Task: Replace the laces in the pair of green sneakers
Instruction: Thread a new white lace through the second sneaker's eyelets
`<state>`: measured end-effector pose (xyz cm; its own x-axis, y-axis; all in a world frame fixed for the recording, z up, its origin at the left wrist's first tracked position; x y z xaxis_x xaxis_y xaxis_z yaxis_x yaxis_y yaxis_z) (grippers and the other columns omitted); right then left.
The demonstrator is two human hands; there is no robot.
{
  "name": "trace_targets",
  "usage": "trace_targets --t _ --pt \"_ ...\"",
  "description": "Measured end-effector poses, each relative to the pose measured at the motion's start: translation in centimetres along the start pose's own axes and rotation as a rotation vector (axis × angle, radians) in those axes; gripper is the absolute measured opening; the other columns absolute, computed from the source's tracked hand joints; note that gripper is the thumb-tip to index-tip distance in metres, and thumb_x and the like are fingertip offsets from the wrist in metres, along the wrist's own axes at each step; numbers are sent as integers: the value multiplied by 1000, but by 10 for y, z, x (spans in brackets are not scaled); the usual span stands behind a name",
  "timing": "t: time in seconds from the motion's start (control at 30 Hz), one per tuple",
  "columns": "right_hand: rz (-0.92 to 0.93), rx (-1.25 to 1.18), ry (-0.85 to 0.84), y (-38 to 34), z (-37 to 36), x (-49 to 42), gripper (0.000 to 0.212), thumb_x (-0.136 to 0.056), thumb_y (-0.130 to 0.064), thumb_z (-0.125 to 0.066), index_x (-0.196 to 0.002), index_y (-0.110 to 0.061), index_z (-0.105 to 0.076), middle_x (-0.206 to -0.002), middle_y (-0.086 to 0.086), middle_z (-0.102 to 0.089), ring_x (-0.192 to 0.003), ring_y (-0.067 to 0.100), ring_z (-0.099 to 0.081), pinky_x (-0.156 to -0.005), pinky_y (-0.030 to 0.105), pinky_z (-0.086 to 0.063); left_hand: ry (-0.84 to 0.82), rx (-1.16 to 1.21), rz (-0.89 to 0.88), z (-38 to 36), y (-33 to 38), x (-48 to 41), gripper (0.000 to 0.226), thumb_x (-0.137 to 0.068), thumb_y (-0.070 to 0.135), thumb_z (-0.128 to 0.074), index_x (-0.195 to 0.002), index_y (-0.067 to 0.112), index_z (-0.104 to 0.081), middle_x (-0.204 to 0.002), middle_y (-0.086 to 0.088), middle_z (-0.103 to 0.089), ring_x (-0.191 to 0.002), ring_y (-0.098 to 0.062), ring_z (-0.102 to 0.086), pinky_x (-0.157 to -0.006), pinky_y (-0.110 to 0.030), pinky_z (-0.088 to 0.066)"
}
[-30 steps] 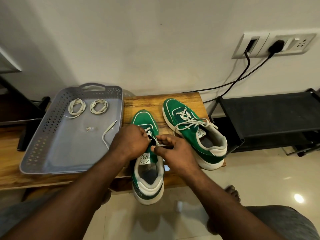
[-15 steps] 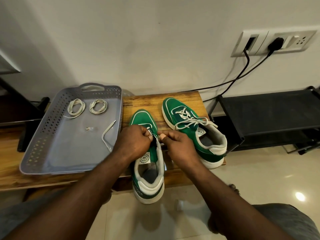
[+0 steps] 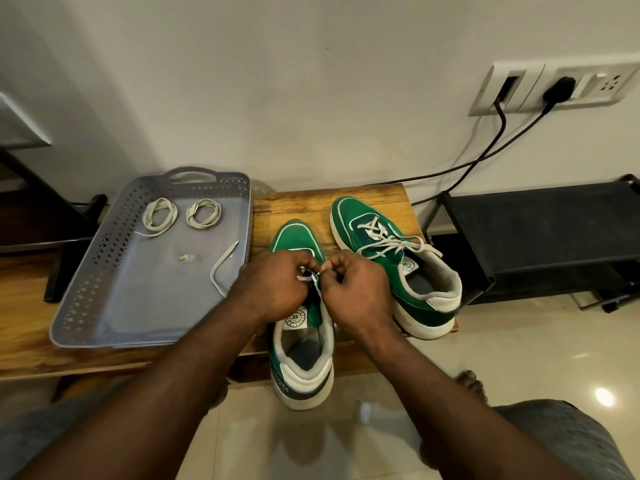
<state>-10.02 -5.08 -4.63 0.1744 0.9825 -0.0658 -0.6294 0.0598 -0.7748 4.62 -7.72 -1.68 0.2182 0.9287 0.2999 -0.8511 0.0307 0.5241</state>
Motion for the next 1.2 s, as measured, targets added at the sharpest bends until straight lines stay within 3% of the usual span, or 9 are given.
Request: trace_targets --t 0.2,0.3,0.4,0.5,0.67,0.8,1.0,1.1,1.2 --pt "-135 -520 459 -3 74 -21 14 -105 -21 -61 -94 -24 -69 -87 -1 -72 -72 12 -69 -64 31 -59 40 19 8 -1 -3 -3 24 -83 27 -75 -98 46 -72 -91 17 -73 -96 -13 -67 -92 -45 -55" --pt "-263 -621 220 3 51 -12 12 -106 -32 -58 -103 -23 -66 -95 1 -73 -77 17 -70 -64 34 -57 26 90 -7 -4 -1 -3 23 -84 20 -74 -94 41 -74 -84 16 -72 -87 -9 -67 -87 -43 -57" --pt "-304 -348 -88 6 5 2 24 -97 -52 -67 -93 -28 -69 -84 -5 -73 -78 18 -71 -68 39 -59 17 126 -2 -5 -1 -4 26 -85 10 -68 -91 34 -75 -82 10 -73 -84 -13 -68 -83 -41 -58" --pt "-227 -215 -45 6 -5 3 28 -93 -43 -76 -76 -21 -66 -71 -5 -69 -66 11 -63 -64 35 -52 23 137 -8 -5 -2 -4 26 -85 7 -65 -84 32 -73 -79 6 -73 -81 -18 -68 -77 -40 -58" --pt "-237 -435 155 2 23 -10 26 -96 -29 -75 -74 -17 -66 -73 3 -71 -71 23 -68 -74 49 -61 28 163 1 -6 -6 -8 27 -88 15 -66 -89 40 -77 -84 16 -75 -84 -8 -70 -86 -38 -59" --pt "-170 -793 436 -10 71 -17 15 -102 -27 -67 -89 -19 -69 -82 -3 -73 -75 8 -65 -66 24 -55 30 147 7 -6 -8 -10 27 -90 16 -67 -90 41 -78 -85 18 -74 -85 -8 -69 -87 -40 -59" --pt "-351 -444 -74 7 0 11 27 -91 -50 -76 -88 -24 -71 -79 -6 -73 -75 14 -67 -72 40 -56 61 89 -40 -5 -4 -8 32 -85 11 -66 -73 40 -70 -73 13 -70 -78 -12 -67 -76 -34 -55" --pt "-284 -332 -46 11 -10 7 34 -90 -44 -79 -72 -18 -67 -63 -7 -64 -57 5 -53 -62 34 -49 81 54 -45 -5 -4 -8 37 -82 12 -64 -69 47 -65 -72 15 -68 -87 -21 -65 -81 -40 -56" --pt "-326 -428 32 9 -1 0 25 -91 -28 -81 -70 -20 -70 -66 -2 -70 -61 8 -60 -65 33 -52 90 25 -9 -4 -3 -6 36 -82 19 -65 -77 54 -71 -82 21 -71 -102 -22 -66 -93 -49 -55"
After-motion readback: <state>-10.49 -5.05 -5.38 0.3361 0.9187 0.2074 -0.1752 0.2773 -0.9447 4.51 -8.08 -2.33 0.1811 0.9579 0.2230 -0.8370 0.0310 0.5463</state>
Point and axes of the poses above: each hand's wrist, its own x-axis away from the middle knuckle, its own z-axis out of the back of the hand, y = z × x, the point moved 4 cm from there along -x, towards the middle knuckle
